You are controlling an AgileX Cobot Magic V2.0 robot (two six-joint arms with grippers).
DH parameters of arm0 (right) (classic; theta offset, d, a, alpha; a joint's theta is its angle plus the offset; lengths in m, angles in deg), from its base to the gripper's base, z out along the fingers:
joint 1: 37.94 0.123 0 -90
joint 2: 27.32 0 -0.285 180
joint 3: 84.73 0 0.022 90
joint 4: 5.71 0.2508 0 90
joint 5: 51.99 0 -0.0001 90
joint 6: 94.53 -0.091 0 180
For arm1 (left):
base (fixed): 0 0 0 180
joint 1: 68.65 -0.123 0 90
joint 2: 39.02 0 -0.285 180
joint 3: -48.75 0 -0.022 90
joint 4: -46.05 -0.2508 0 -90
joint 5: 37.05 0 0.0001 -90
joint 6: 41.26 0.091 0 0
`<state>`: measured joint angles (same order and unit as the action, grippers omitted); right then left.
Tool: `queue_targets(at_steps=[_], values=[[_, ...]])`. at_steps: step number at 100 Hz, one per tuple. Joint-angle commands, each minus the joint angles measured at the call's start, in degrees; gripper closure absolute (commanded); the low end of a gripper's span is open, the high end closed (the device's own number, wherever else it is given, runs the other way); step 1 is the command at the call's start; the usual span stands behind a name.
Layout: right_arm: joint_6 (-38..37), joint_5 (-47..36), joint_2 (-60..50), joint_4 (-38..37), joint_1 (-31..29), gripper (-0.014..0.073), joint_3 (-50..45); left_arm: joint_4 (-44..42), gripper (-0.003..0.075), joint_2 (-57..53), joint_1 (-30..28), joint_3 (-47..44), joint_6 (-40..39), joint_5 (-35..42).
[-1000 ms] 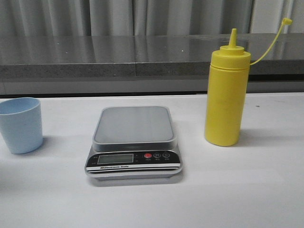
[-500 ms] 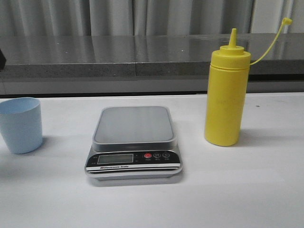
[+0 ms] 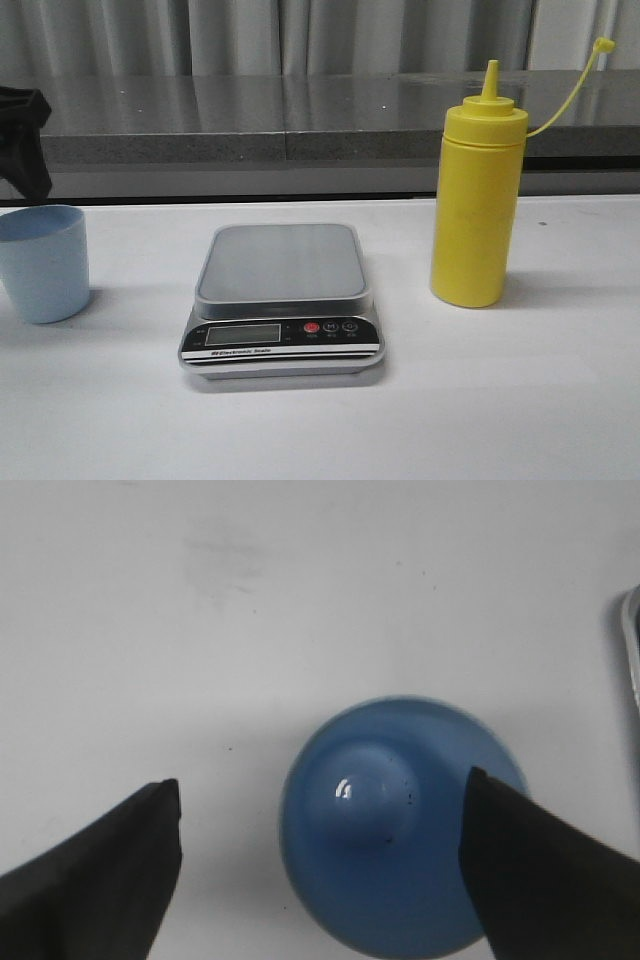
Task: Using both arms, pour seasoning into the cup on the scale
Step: 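Lower the left gripper onto the light blue cup and grasp it, then lift the blue cup with the left gripper and carry it over the scale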
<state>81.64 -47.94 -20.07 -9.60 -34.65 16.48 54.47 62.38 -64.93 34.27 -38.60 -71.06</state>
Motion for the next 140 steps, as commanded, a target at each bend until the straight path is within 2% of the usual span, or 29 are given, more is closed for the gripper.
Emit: queue_targets(at_steps=[1,19,33,47,66,78,98,116,140], values=[[0.2,-4.4,-1.2,-0.4,-0.5,0.0661,1.2,0.1,0.0174,-0.2,0.5,1.9,0.1,1.3],[0.2,-4.4,-1.2,-0.4,-0.5,0.0661,1.2,0.1,0.0189,2.0,0.5,1.9,0.1,0.9],[0.2,-4.4,-1.2,-0.4,-0.5,0.0661,1.2,0.1,0.0283,2.5,0.5,1.9,0.1,0.9],[0.2,-4.4,-1.2,-0.4,-0.5,0.0661,1.2,0.1,0.0444,2.7,0.5,1.9,0.1,0.9],[0.2,-4.4,-1.2,-0.4,-0.5,0.0662,1.2,0.1,0.0739,2.7,0.5,2.0,0.1,1.2],[0.2,-4.4,-1.2,-0.4,-0.5,0.0662,1.2,0.1,0.0740,2.6,0.5,3.1,0.2,0.4],[0.2,-4.4,-1.2,-0.4,-0.5,0.0662,1.2,0.1,0.0740,2.6,1.7,9.6,1.0,-7.8],[0.2,-4.4,-1.2,-0.4,-0.5,0.0662,1.2,0.1,0.0740,2.6,6.0,15.9,1.1,-12.2],[0.2,-4.4,-1.2,-0.4,-0.5,0.0662,1.2,0.1,0.0740,2.7,13.4,21.3,1.1,-13.4]])
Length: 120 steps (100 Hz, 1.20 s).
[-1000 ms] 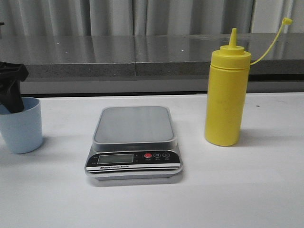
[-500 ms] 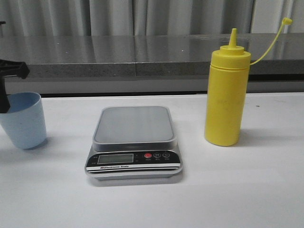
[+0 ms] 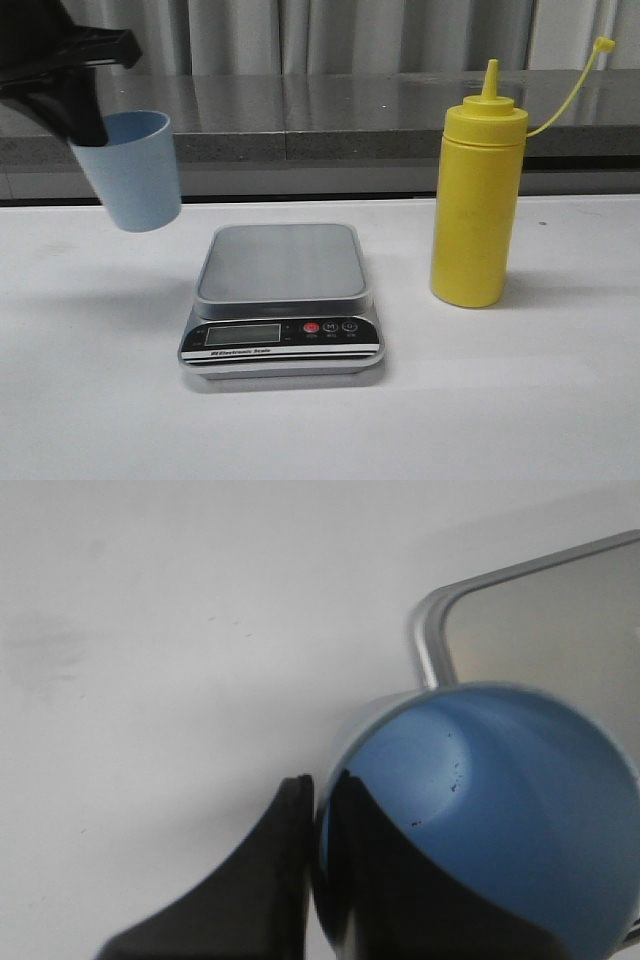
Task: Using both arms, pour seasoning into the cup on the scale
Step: 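Lift the blue cup with the left gripper and carry it over the scale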
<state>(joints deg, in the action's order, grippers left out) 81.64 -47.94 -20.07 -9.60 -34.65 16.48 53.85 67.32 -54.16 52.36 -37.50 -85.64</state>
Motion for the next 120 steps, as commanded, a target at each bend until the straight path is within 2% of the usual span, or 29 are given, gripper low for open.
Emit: queue_targets(at_steps=[1,24,66,120], values=[[0.2,-4.4,-1.2,-0.4,-0.5,0.0662,1.2,0.7,0.0740,-2.2,3.0,3.4,0.0,1.2],[0.2,-4.4,-1.2,-0.4,-0.5,0.0662,1.2,0.7,0.0740,0.4,7.8,8.1,0.0,1.3],[0.2,-4.4,-1.2,-0.4,-0.5,0.0662,1.2,0.7,0.0740,9.6,12.3,14.6,0.0,-1.0],[0.2,-4.4,-1.2,-0.4,-0.5,0.0662,1.2,0.8,0.0736,11.0,13.2,14.6,0.0,-1.0]])
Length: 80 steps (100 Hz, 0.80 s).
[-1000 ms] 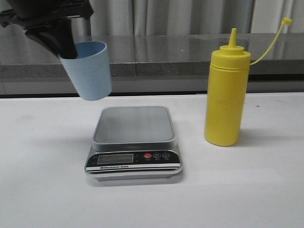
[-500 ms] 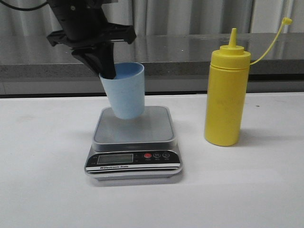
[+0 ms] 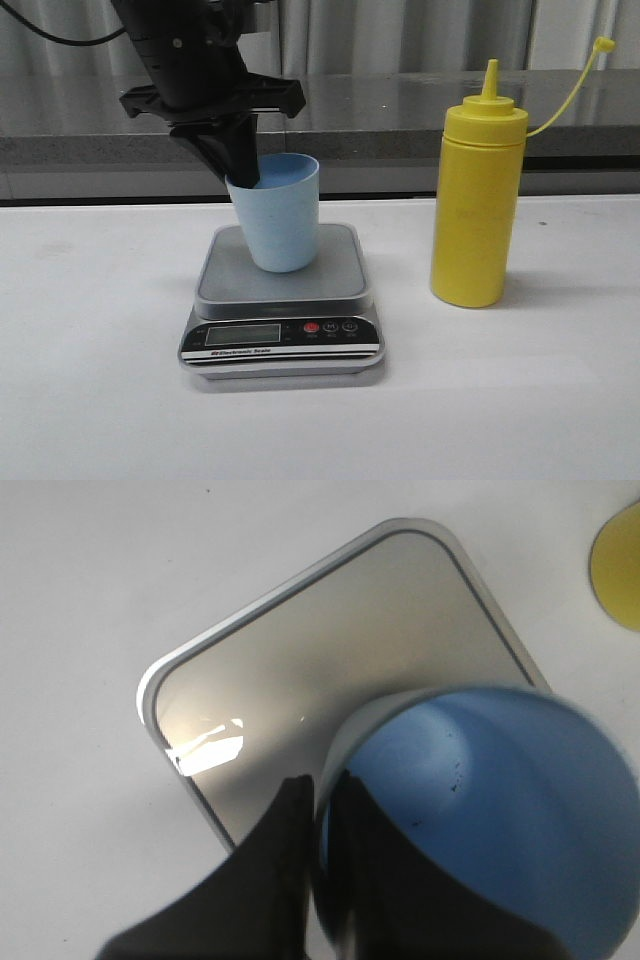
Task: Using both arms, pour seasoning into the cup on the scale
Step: 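Lift the blue cup with the left gripper and carry it over the scale, then set the blue cup on the scale, open the left gripper, withdraw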
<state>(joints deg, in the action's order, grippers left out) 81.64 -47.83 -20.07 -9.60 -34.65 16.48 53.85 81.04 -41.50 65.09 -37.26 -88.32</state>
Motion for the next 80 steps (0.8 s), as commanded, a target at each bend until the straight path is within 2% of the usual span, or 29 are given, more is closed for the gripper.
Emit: queue_targets(at_steps=[1,6,13,27,28,38,46,60,80], values=[[0.2,-4.5,-1.2,-0.4,-0.5,0.0662,1.2,0.8,0.0736,-2.8,0.5,1.9,-0.3,1.7],[0.2,-4.5,-1.2,-0.4,-0.5,0.0662,1.2,0.8,0.0718,-2.8,0.5,1.9,-0.3,1.7],[0.2,-4.5,-1.2,-0.4,-0.5,0.0662,1.2,0.8,0.0651,-2.8,0.5,1.9,-0.3,1.8],[0.2,-4.5,-1.2,-0.4,-0.5,0.0662,1.2,0.8,0.0419,-2.8,0.5,1.9,-0.3,2.2],[0.2,-4.5,-1.2,-0.4,-0.5,0.0662,1.2,0.8,0.0384,-2.8,0.5,1.9,-0.3,2.2],[0.2,-4.5,-1.2,-0.4,-0.5,0.0662,1.2,0.8,0.0262,-2.8,0.5,1.9,-0.4,2.2],[0.2,-4.5,-1.2,-0.4,-0.5,0.0662,1.2,0.9,0.0230,-2.8,0.5,1.9,-0.8,2.2],[0.2,-4.5,-1.2,-0.4,-0.5,0.0662,1.2,1.5,0.0230,-3.1,0.5,1.9,-1.0,2.4],[0.2,-4.5,-1.2,-0.4,-0.5,0.0662,1.2,1.5,0.0230,-6.8,0.5,1.9,-2.2,7.0]])
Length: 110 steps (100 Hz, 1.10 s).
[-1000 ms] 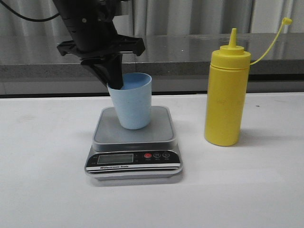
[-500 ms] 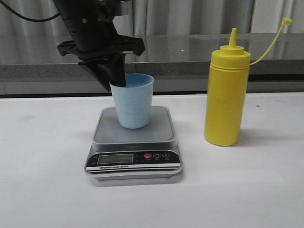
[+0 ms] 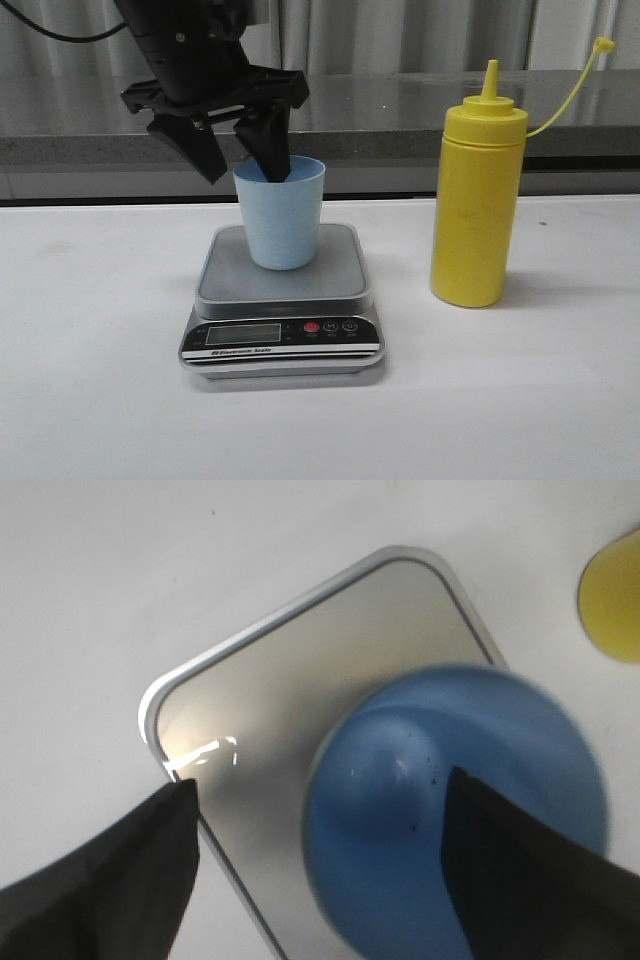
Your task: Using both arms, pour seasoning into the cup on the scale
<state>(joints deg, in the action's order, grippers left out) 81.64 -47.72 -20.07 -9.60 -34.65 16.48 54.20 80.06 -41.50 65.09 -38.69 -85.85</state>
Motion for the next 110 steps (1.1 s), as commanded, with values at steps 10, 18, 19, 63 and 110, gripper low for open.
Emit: queue_targets(at_steps=[10,18,19,63,110], values=[[0.2,-4.6,-1.2,-0.4,-0.5,0.0662,1.2,1.0,0.0230,-8.8,0.4,1.7,-0.8,6.1],[0.2,-4.6,-1.2,-0.4,-0.5,0.0662,1.2,0.8,0.0230,-10.8,0.2,0.9,-0.8,7.5],[0.2,-4.6,-1.2,-0.4,-0.5,0.0662,1.2,0.6,0.0230,-11.1,0.0,0.6,-0.8,7.8],[0.2,-4.6,-1.2,-0.4,-0.5,0.0662,1.2,0.6,0.0230,-30.8,-8.0,-20.2,-0.8,22.1],[0.2,-4.6,-1.2,-0.4,-0.5,0.0662,1.2,1.1,0.0230,-63.1,-18.0,-51.7,-0.9,39.0]])
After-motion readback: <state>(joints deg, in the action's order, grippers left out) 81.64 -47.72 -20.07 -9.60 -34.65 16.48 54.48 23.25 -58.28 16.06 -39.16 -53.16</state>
